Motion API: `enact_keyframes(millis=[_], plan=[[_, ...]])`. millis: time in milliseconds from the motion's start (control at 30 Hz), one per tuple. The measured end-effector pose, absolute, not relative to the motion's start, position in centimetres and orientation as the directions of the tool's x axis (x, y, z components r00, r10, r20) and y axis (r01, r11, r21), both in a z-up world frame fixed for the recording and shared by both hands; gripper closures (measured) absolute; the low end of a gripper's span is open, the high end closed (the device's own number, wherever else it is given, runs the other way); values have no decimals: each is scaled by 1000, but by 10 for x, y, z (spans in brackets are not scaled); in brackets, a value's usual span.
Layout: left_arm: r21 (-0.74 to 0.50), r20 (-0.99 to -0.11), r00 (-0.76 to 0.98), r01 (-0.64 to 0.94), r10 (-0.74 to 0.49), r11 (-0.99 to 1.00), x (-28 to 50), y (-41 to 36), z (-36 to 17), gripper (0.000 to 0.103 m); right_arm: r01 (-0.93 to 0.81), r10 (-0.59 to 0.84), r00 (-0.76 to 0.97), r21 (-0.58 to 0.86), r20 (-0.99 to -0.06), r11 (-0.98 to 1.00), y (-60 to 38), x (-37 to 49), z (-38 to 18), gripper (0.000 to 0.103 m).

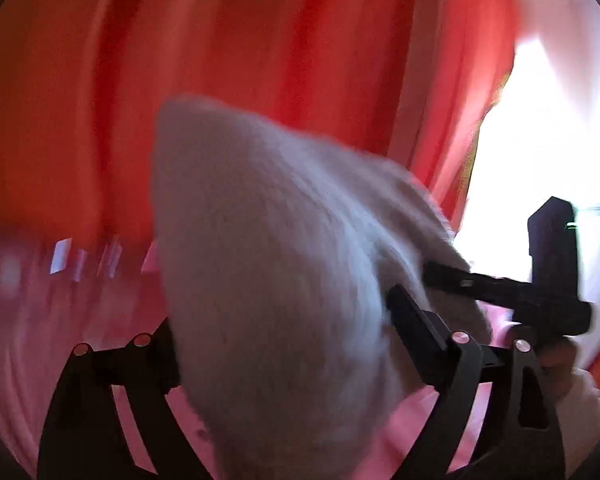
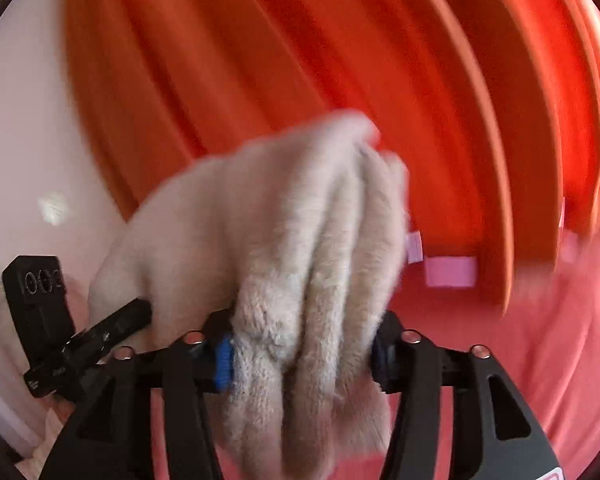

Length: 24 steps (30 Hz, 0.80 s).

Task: Fold small clothes

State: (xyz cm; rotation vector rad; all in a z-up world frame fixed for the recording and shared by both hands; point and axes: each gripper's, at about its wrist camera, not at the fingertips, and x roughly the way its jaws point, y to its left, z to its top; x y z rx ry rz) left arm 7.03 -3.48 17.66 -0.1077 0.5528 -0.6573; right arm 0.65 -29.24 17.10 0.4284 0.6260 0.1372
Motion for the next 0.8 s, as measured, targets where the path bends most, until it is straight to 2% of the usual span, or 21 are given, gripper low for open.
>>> enact_keyframes(millis=[67, 167, 233, 267, 300, 333, 367, 400, 500, 567, 633, 667, 700, 733, 767, 800], plan=[[-335, -628, 600, 366, -495, 868, 97, -25, 95, 29, 140, 194, 724, 416, -662, 898, -296, 19, 100, 63], [-474, -636, 563, 255, -528, 843, 93, -3, 38, 29, 160, 248, 709, 493, -660, 855, -301, 13, 53, 63], [-475, -640, 584, 212, -500, 854, 95, 1, 34, 28, 183, 247, 713, 514, -656, 838, -307, 19, 45, 62], [-484, -628, 591, 214, -507, 848, 101, 1, 39, 25, 182, 256, 712, 524, -654, 832, -306, 21, 46, 57], [-491, -605, 611, 219, -511, 843, 104, 4, 49, 15, 180, 265, 716, 537, -646, 824, -307, 25, 48, 53], [-493, -585, 634, 217, -506, 843, 109, 6, 56, 9, 180, 265, 726, 547, -634, 817, -308, 32, 49, 44], [-495, -571, 653, 208, -497, 843, 117, 6, 60, 5, 178, 264, 731, 550, -629, 816, -309, 39, 51, 33], [-506, -573, 647, 204, -504, 838, 126, 2, 59, 5, 167, 272, 733, 553, -623, 816, -309, 46, 49, 29], [-576, -613, 567, 155, -550, 802, 162, -5, 33, 5, 178, 300, 698, 564, -650, 807, -303, 76, 38, 27], [-555, -646, 585, 81, -490, 828, 173, -2, 20, 5, 183, 340, 668, 589, -662, 787, -298, 92, 23, 26], [-559, -665, 557, 71, -498, 826, 182, -4, 9, 5, 187, 359, 635, 587, -684, 788, -289, 102, 9, 26], [-583, -660, 543, 67, -520, 810, 188, -4, 3, 6, 182, 351, 637, 577, -686, 796, -286, 106, 7, 29], [-615, -636, 539, 77, -551, 785, 191, -4, 1, 16, 169, 346, 643, 567, -683, 806, -284, 110, 7, 35], [-622, -625, 544, 86, -560, 778, 194, -6, 3, 22, 132, 353, 650, 558, -673, 820, -279, 114, 14, 57], [-614, -615, 555, 108, -560, 782, 196, -8, 8, 37, 121, 333, 668, 539, -666, 834, -276, 113, 23, 66], [-604, -602, 567, 136, -562, 785, 198, -11, 12, 47, 96, 314, 694, 515, -648, 852, -272, 112, 35, 68]])
